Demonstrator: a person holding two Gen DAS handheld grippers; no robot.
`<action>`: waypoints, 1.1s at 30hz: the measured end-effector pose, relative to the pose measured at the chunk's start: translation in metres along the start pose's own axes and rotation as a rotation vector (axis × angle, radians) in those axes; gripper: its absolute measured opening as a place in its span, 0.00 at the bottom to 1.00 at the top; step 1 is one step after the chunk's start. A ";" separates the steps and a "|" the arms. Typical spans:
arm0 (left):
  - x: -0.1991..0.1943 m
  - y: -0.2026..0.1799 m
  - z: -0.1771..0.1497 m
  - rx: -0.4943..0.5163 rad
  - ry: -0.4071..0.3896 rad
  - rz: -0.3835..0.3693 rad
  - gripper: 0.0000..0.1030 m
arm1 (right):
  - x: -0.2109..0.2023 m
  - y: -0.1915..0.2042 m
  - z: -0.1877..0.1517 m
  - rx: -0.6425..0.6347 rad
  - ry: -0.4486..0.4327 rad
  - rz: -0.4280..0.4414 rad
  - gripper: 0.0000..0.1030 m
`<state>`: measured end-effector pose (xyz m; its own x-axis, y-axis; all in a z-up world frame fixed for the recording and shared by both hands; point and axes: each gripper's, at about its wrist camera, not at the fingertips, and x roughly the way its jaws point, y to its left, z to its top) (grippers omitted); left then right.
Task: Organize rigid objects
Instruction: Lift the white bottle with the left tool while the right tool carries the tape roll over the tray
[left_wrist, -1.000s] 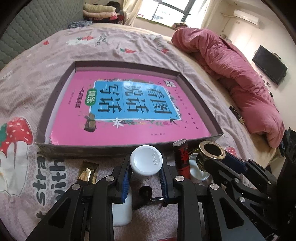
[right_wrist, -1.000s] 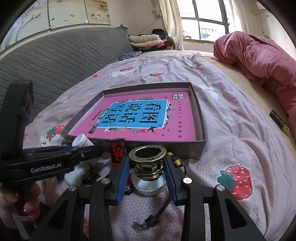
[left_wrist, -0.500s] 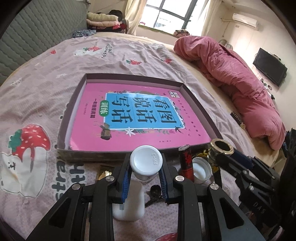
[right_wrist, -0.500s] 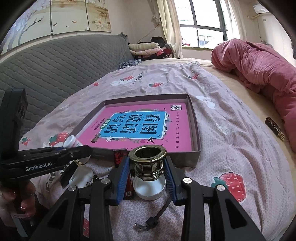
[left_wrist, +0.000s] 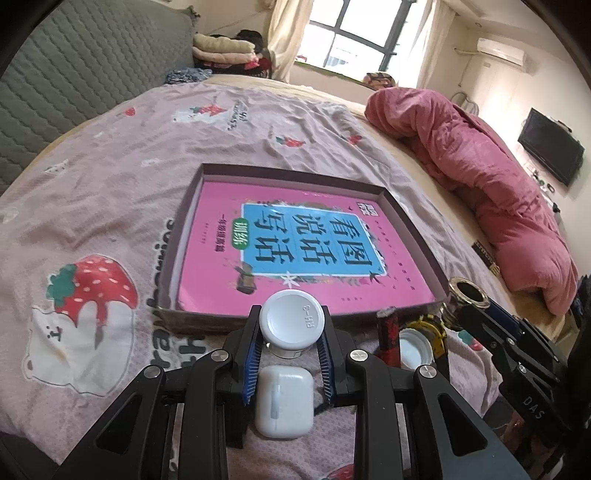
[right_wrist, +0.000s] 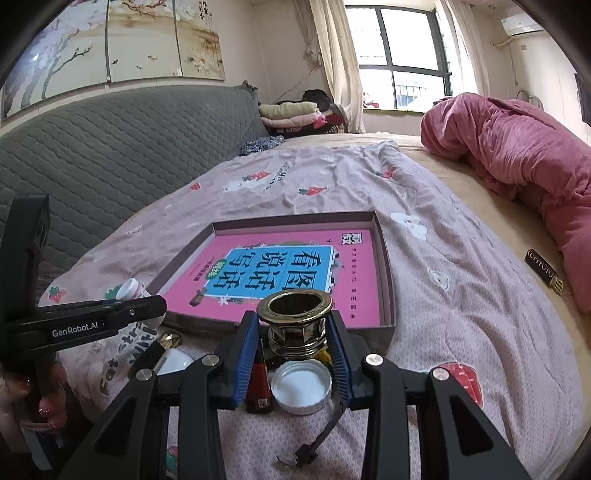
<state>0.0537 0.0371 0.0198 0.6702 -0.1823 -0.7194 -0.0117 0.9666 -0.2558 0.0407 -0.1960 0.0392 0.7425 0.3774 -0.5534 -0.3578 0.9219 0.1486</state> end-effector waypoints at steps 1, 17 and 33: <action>-0.001 0.001 0.001 -0.003 -0.003 0.005 0.27 | 0.000 -0.001 0.001 0.002 -0.004 0.001 0.37; -0.004 0.018 0.035 -0.055 -0.042 0.058 0.27 | -0.002 -0.013 0.017 0.021 -0.073 0.002 0.37; 0.028 0.024 0.048 -0.067 -0.029 0.098 0.27 | 0.014 -0.018 0.021 0.013 -0.071 -0.022 0.37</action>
<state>0.1075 0.0637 0.0248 0.6844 -0.0815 -0.7245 -0.1268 0.9653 -0.2284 0.0696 -0.2057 0.0458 0.7887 0.3615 -0.4973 -0.3335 0.9311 0.1480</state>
